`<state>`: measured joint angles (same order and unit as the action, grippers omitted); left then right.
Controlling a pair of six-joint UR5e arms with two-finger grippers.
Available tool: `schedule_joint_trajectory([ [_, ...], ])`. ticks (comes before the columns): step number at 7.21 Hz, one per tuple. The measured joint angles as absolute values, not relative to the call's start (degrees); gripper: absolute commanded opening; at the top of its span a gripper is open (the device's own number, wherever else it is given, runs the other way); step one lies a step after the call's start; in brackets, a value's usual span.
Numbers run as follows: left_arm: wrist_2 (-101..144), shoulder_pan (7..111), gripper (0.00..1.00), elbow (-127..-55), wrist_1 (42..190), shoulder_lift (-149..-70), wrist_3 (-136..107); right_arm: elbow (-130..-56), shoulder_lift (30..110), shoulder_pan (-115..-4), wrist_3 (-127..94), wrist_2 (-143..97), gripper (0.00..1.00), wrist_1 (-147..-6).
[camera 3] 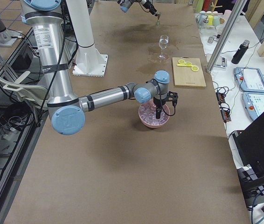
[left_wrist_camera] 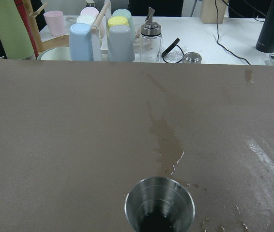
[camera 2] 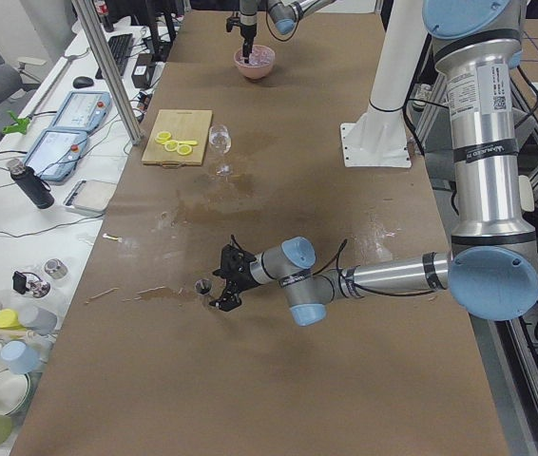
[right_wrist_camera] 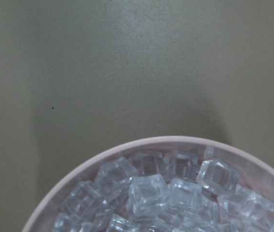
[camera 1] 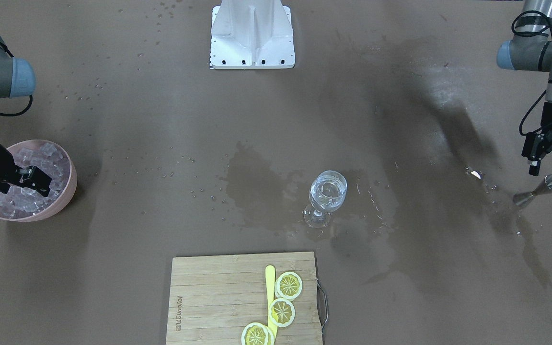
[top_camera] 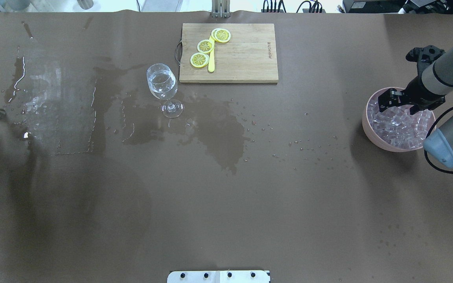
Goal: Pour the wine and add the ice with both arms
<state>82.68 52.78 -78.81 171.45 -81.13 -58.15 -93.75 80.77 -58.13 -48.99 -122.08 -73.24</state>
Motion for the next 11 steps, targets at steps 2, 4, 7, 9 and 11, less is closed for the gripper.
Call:
schedule_joint_trajectory([
  [2, 81.53, 52.36, 0.97, -76.51, 171.53, -83.21, -58.22, -93.59, 82.73, -57.7, -50.28, -122.01, 0.65, -70.27],
  [4, 79.87, 51.09, 0.97, -74.79, 171.66, -85.23, -58.29, -93.59, 83.17, -57.07, -51.7, -121.91, 0.41, -68.85],
  [7, 78.71, 50.31, 0.97, -71.32, 174.44, -86.85, -58.3, -93.72, 83.22, -56.66, -52.29, -121.66, 0.14, -68.4],
  [9, 77.84, 50.12, 0.95, -68.31, 179.22, -86.91, -58.22, -94.01, 82.87, -56.63, -52.35, -121.62, 0.05, -68.38],
  [11, 75.35, 49.02, 0.95, -67.63, 180.58, -86.92, -58.64, -94.63, 82.07, -56.75, -52.28, -121.66, 0.03, -68.57],
])
